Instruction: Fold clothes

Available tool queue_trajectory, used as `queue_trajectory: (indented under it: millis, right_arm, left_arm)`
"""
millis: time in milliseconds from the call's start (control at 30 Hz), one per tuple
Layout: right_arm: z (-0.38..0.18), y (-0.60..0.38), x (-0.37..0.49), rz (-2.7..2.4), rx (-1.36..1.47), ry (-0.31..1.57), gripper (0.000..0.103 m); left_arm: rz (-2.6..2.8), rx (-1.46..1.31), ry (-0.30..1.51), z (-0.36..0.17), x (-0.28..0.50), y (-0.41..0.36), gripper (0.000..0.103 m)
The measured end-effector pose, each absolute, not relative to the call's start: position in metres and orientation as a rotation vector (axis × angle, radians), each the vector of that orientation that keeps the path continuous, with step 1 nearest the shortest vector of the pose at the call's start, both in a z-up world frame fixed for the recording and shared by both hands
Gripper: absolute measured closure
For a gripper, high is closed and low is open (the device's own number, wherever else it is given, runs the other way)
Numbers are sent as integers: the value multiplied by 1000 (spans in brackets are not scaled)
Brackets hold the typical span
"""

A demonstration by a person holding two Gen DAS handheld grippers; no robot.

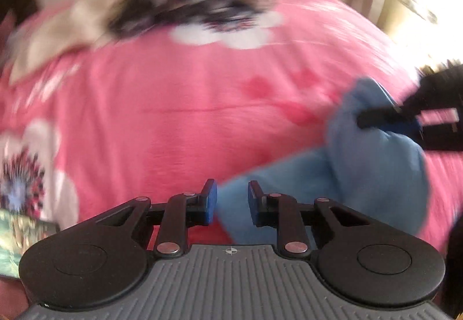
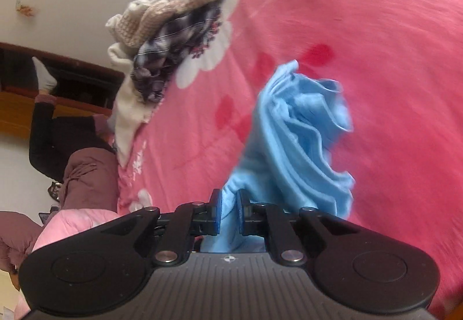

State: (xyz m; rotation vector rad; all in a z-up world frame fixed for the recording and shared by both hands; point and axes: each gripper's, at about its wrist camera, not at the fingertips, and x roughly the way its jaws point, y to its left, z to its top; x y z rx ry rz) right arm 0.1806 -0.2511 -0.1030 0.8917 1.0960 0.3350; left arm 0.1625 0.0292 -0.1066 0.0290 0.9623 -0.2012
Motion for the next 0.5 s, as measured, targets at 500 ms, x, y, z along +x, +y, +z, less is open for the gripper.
queue_trajectory:
  millis: [500]
  right_arm:
    - [-107,-240,212,340,753,989,87]
  left_arm:
    - [-321,-317,1009,-89,166,55,57]
